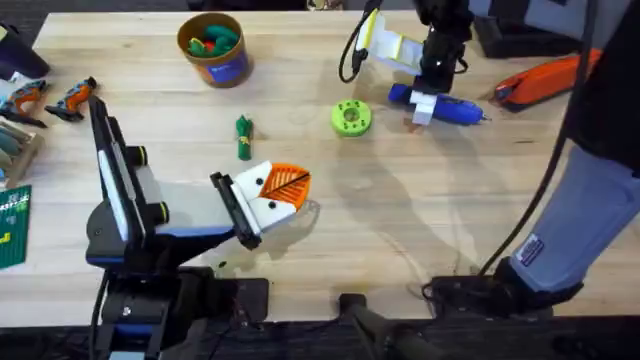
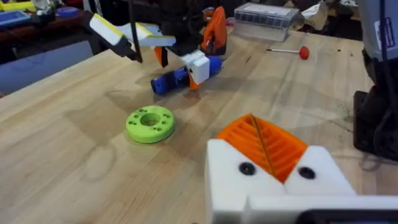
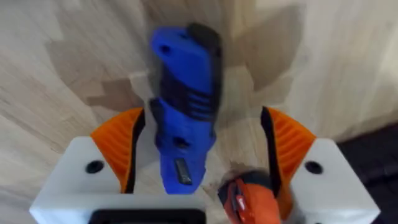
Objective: Pick up the gripper from the table and insert it into the empty holder that is missing its gripper. Then pick up a screw, insert it into the mounting hole, and use the screwdriver to tighten it. Finally, clean up the table by picking up the vegetable and placing it into the bucket.
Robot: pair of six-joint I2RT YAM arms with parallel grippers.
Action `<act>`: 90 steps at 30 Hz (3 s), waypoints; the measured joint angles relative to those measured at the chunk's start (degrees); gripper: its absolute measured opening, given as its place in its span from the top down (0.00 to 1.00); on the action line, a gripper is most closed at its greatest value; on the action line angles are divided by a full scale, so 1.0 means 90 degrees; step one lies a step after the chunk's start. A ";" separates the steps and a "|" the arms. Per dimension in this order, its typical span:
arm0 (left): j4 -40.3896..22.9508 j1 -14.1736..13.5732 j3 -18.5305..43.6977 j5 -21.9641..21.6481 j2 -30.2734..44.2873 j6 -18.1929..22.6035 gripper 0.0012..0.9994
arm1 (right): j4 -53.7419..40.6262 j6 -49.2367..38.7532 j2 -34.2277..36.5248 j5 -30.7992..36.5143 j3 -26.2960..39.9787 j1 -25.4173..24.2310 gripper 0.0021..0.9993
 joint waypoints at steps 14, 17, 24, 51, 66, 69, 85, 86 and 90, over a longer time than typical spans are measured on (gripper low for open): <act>0.0018 0.0000 0.0000 -0.0022 0.0002 0.0039 0.01 | 0.0560 0.2847 -0.3122 0.0080 -0.0002 0.0909 0.01; 0.0163 0.0000 -0.0005 -0.0311 0.0002 -0.0223 0.01 | 0.0749 0.3717 -0.3654 0.0080 -0.0002 0.1078 0.01; 0.0036 0.0000 0.0160 -0.1632 0.0002 -0.1057 0.01 | 0.0171 0.5478 -0.4461 0.0077 -0.0001 0.1462 0.01; -0.4923 0.0000 0.6166 -0.5258 0.6288 -0.0317 0.01 | 0.0476 0.9040 -0.7816 -0.0072 -0.4553 0.1802 0.01; -0.4703 0.0000 0.6174 -0.6453 0.8592 -0.0270 0.01 | 0.0376 0.9293 -1.0127 -0.0064 -0.5540 0.1802 0.01; -0.4530 -0.0002 0.6265 -0.6445 0.9297 -0.0272 0.01 | 0.0376 0.9313 -1.0127 -0.0064 -0.5540 0.1802 0.01; -0.4964 -0.0130 0.7531 -0.6357 1.1480 -0.0846 0.18 | 0.0376 0.9317 -1.0127 -0.0064 -0.5542 0.1802 0.01; -0.4971 -0.0158 0.7531 -0.6361 1.1480 -0.0881 0.24 | 0.0376 0.9317 -1.0127 -0.0064 -0.5542 0.1802 0.01; -0.4948 -0.0258 0.7534 -0.6340 1.1492 -0.0981 0.82 | 0.0374 0.9320 -1.0127 -0.0064 -0.5542 0.1802 0.01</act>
